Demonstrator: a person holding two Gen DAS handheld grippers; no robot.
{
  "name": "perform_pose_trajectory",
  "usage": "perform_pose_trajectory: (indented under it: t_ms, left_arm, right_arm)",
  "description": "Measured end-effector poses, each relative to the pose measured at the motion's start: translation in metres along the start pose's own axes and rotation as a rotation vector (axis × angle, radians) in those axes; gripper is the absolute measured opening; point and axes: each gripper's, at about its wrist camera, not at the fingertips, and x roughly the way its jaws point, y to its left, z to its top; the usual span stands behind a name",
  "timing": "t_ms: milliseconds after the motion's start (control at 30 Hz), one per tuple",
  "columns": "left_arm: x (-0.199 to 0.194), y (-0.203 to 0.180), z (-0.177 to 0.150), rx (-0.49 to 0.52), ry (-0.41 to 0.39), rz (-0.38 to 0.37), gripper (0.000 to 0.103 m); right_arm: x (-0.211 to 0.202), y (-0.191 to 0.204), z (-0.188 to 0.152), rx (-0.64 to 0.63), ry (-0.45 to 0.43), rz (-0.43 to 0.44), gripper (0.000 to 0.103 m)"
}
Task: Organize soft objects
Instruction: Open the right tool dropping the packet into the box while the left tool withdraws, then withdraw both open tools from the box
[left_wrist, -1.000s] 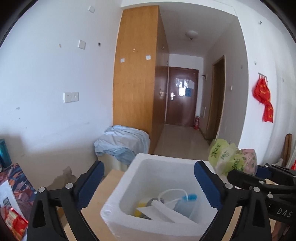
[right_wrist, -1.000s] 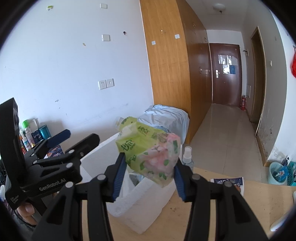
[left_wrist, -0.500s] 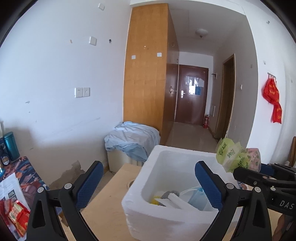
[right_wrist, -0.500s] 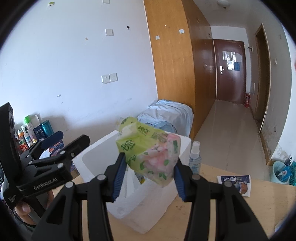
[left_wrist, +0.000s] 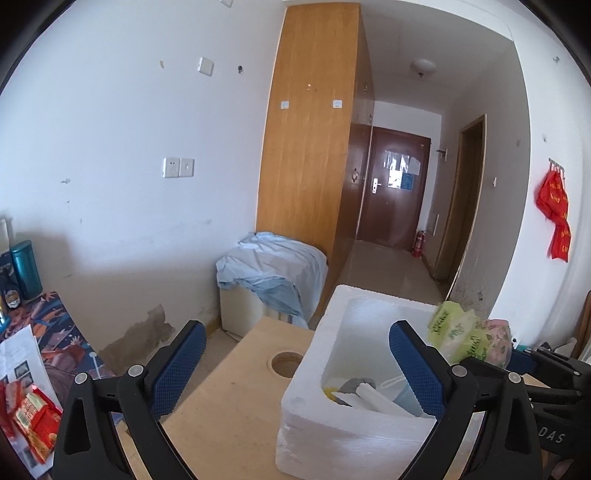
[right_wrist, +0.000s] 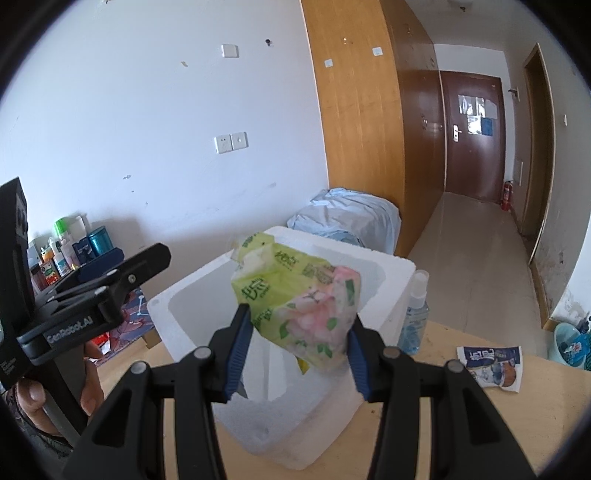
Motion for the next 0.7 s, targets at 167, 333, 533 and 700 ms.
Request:
perform_pose_trajectory:
  t_ms: [167,333,533,700]
  left_arm:
    - [-0.0006,0.0000,0.0001,0.007,0.001,-0.006,0.099]
    - [-0.0034,0.0038,0.0003,-0.012,-0.001,-0.014,0.099]
    - [-0.0039,0.0050,-0.0001,-0.013,-0.002,-0.017,0.099]
    - [-0.0050,0.0043,-0.0006,-0.007,-0.003,-0.020,0.099]
  right_arm:
    - [-0.0001,0.0030,-0.0012,-0.027,-0.004,-0.017,0.097]
    - [-0.0037,0.0088,-0.0013,-0.064,-0.019,-0.036,0.098]
    - [-0.0039,0.0053,-0.0021,-0.054,-0.017,-0.029,0.098]
    - [-0.0063,0.0031,-0.0020,-0.044,-0.021,-0.028,0.098]
